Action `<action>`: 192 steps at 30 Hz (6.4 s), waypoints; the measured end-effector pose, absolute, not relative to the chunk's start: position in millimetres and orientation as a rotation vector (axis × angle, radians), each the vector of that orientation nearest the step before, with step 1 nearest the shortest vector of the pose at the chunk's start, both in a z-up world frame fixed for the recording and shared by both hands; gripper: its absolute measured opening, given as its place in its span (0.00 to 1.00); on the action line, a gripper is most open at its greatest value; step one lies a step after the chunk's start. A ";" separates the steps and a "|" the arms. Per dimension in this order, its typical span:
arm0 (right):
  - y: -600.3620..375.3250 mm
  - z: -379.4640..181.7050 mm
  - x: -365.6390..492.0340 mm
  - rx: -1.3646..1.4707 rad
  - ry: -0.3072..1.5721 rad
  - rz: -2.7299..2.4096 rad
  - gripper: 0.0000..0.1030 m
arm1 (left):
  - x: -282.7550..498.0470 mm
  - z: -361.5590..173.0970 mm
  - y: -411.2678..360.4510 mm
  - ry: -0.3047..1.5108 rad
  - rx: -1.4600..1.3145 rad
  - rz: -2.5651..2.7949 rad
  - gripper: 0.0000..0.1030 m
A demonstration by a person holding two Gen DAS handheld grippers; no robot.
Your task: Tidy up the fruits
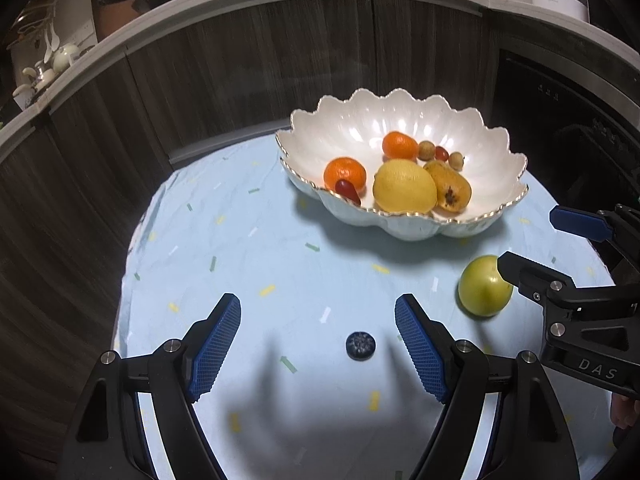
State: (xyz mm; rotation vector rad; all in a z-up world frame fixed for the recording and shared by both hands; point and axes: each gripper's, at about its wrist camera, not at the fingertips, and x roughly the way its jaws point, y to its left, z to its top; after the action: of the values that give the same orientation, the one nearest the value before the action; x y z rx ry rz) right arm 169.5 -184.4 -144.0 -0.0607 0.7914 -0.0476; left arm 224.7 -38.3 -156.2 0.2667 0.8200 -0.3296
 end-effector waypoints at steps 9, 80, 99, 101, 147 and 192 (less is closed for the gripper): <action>-178.2 -158.7 168.4 -0.065 0.799 0.017 0.71 | 224.2 -177.5 -39.6 0.862 0.270 -0.358 0.72; -209.7 -119.0 171.3 0.070 0.718 0.034 0.48 | 227.8 -132.4 -68.4 0.798 0.243 -0.373 0.20; -241.9 -84.3 197.3 0.085 0.642 -0.048 0.48 | 268.7 -100.5 -100.9 0.743 0.229 -0.389 0.20; -244.5 -82.4 201.5 0.086 0.638 -0.056 0.48 | 274.3 -98.6 -103.3 0.737 0.230 -0.388 0.20; -280.7 -116.4 273.3 0.123 0.722 -0.146 0.64 | 359.7 -136.4 -146.7 0.792 0.277 -0.368 0.57; -230.5 -56.8 168.7 0.071 0.621 -0.175 0.79 | 247.1 -62.1 -80.0 0.729 0.194 -0.262 0.80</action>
State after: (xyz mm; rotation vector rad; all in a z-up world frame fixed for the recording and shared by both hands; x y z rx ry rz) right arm 168.7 -230.5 -56.8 0.0708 0.6210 -0.1751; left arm 247.1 -80.0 -62.1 0.1945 0.7292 -0.2616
